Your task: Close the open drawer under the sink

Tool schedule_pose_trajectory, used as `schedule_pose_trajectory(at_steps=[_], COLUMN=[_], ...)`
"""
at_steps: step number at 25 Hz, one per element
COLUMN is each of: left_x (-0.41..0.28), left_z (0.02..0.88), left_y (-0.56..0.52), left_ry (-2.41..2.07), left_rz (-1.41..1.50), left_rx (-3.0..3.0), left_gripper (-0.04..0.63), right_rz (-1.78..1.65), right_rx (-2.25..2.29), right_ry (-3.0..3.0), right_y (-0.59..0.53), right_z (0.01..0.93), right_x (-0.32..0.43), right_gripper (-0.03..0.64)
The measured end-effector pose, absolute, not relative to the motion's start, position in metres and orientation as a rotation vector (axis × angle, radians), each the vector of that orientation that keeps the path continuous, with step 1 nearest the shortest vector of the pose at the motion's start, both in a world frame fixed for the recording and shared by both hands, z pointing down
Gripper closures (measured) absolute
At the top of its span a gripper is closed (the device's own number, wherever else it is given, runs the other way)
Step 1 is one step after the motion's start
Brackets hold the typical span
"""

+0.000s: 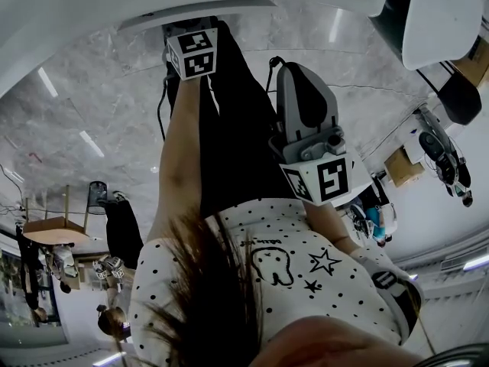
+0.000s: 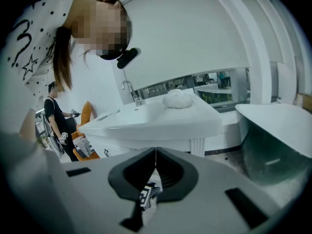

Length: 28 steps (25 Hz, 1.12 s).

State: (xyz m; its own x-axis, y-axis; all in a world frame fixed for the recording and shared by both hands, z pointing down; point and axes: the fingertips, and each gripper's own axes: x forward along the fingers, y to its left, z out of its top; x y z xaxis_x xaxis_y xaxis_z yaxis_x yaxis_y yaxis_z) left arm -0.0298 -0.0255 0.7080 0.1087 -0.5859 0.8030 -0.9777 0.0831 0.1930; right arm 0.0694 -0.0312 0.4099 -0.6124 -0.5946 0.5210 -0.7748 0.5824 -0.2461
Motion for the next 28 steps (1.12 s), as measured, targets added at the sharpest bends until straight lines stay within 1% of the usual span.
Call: schedule_pose_trajectory(at_steps=[13, 21, 28], left_x=[-0.043, -0.037, -0.043], left_z=[0.708, 0.701, 0.71], left_y=[-0.042, -0.069, -0.072], left_ry=[-1.598, -1.621, -1.614], left_rz=[0.62, 0.597, 0.598], left_rx=[1.596, 1.606, 1.593], left_gripper=[0.456, 0.456, 0.456], right_rz=[0.659, 0.684, 0.693], right_rx=[1.144, 1.155, 1.141], right_ry=[-2.414, -2.389, -2.379], right_y=[-0.035, -0.047, -0.046], right_z=[0.411, 0.412, 0.419], right_x=[0.073, 0.089, 0.082], right_gripper=[0.601, 0.601, 0.601])
